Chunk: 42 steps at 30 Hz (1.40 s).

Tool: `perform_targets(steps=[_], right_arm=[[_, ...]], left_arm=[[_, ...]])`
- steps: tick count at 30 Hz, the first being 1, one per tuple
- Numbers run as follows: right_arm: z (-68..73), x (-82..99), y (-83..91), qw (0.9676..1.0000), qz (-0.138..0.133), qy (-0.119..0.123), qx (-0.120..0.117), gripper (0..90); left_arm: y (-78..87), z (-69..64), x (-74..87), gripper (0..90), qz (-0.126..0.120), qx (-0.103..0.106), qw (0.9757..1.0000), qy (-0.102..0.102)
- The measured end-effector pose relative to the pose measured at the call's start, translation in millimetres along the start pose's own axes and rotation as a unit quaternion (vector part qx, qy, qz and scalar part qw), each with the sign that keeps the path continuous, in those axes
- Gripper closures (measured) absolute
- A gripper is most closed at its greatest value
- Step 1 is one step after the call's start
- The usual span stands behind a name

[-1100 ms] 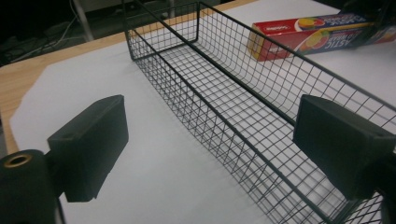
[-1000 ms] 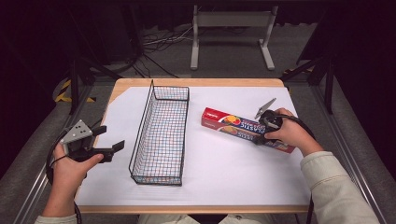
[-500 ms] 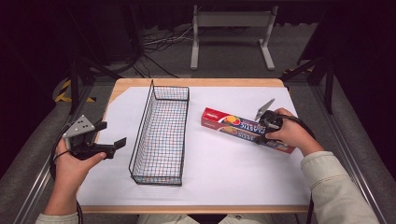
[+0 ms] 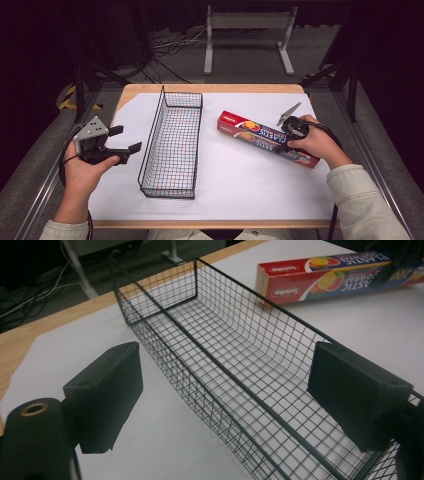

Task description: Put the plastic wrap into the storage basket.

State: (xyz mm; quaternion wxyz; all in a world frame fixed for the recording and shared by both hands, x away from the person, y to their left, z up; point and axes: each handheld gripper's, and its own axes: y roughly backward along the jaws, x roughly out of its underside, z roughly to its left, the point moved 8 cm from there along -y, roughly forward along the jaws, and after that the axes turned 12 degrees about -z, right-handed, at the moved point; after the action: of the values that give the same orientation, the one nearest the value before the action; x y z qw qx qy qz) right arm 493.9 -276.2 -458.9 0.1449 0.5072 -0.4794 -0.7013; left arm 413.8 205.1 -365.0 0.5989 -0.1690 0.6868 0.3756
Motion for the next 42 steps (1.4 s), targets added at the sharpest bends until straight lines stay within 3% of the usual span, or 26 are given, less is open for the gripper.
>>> perform_targets(steps=[4,7,10,15,19,26,28,30,31,33,37,42], right_arm=[[1.9,-4.6,13.0,1.0,-0.005,0.002,0.003,40.1],[5.8,-9.6,25.6,0.9999,-0.001,0.012,0.009,40.1],[13.2,-16.8,37.7,0.9997,-0.006,0.023,0.011,40.1],[28.0,-28.7,51.6,0.9995,-0.015,0.029,0.003,40.1],[40.4,-37.8,60.4,0.999,-0.017,0.041,-0.003,40.1],[63.9,-51.1,70.0,0.9979,-0.018,0.059,-0.02,40.1],[71.4,-54.7,71.8,0.9973,-0.014,0.068,-0.025,40.1],[78.0,-58.5,73.2,0.9965,-0.01,0.078,-0.027,40.1],[80.0,-59.7,73.8,0.9962,-0.009,0.081,-0.029,40.1],[83.0,-61.6,74.2,0.9958,-0.01,0.084,-0.033,40.1],[92.9,-66.0,73.9,0.9945,-0.009,0.096,-0.04,40.1],[106.2,-71.1,72.9,0.9921,0.003,0.116,-0.049,40.0]], left_arm=[[-9.6,-10.1,-3.0,12.6,0.0,0.025,0.9996,-0.011],[-14.5,-17.1,-5.6,12.9,0.0,0.046,0.9989,-0.001],[-22.1,-25.4,-7.3,13.7,0.023,0.058,0.998,-0.003],[-29.5,-33.8,-15.8,14.1,0.033,0.065,0.9969,-0.027],[-35.8,-45.7,-24.7,13.7,0.034,0.085,0.9943,-0.054],[-48.7,-63.9,-35.3,11.1,0.03,0.111,0.9906,-0.074],[-53.1,-70.5,-39.5,9.8,0.034,0.119,0.9884,-0.088],[-56.7,-79.0,-43.7,7.4,0.034,0.14,0.9849,-0.096],[-56.7,-79.0,-43.7,6.7,0.034,0.14,0.9849,-0.096],[-60.6,-88.5,-47.7,6.1,0.034,0.161,0.9806,-0.107],[-66.9,-100.9,-55.1,4.6,0.035,0.173,0.9767,-0.122],[-73.0,-118.7,-63.2,4.1,0.048,0.201,0.9667,-0.151]])
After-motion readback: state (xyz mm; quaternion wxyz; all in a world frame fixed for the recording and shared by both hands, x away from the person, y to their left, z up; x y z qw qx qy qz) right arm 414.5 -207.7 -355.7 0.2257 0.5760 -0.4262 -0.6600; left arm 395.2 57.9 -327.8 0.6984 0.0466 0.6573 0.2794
